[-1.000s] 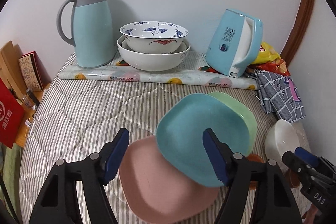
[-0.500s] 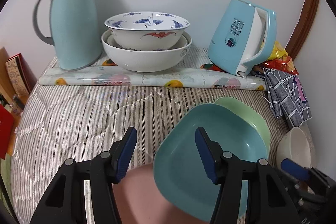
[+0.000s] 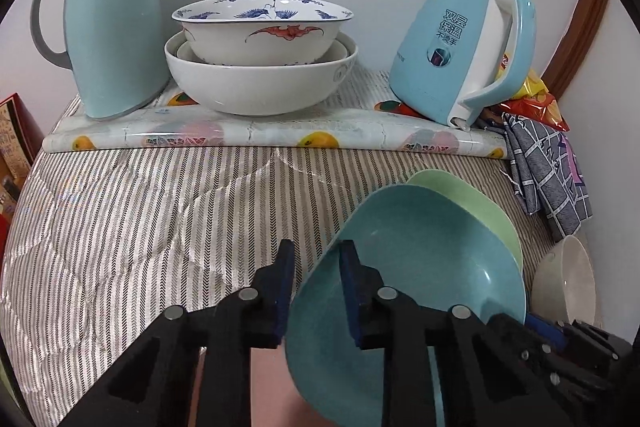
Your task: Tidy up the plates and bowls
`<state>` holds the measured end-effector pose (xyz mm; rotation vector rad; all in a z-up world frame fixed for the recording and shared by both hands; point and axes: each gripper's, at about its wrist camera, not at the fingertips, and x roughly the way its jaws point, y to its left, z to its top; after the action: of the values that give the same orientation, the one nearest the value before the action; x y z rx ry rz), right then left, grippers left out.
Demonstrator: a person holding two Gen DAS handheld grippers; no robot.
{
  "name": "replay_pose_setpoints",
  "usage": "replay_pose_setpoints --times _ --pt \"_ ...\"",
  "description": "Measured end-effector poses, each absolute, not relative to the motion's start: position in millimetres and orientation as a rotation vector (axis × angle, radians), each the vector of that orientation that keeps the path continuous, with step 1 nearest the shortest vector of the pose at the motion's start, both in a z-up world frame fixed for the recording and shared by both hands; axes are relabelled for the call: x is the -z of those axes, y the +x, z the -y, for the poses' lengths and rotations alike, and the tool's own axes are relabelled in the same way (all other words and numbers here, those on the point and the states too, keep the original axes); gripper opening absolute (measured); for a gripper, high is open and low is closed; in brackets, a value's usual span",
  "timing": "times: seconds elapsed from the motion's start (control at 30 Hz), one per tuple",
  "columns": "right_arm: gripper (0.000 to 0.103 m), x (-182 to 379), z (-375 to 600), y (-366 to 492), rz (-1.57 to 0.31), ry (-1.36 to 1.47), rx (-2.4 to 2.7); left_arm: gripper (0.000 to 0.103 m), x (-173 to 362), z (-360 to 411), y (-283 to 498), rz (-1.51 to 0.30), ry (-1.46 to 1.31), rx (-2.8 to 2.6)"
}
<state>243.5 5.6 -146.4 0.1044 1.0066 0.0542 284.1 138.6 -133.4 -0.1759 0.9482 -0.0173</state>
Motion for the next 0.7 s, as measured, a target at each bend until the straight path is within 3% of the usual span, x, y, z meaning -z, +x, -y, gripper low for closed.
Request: replay_pose_setpoints --times 0.23,0.7 --pt "0.013 142 -4 245 -0.966 0.075 -0.011 0.013 125 -137 267 -0.935 -0.171 0.036" --pt "0.011 114 -9 209 -0.909 0.078 -0.009 0.012 100 -136 225 -0.902 -0.181 0.019"
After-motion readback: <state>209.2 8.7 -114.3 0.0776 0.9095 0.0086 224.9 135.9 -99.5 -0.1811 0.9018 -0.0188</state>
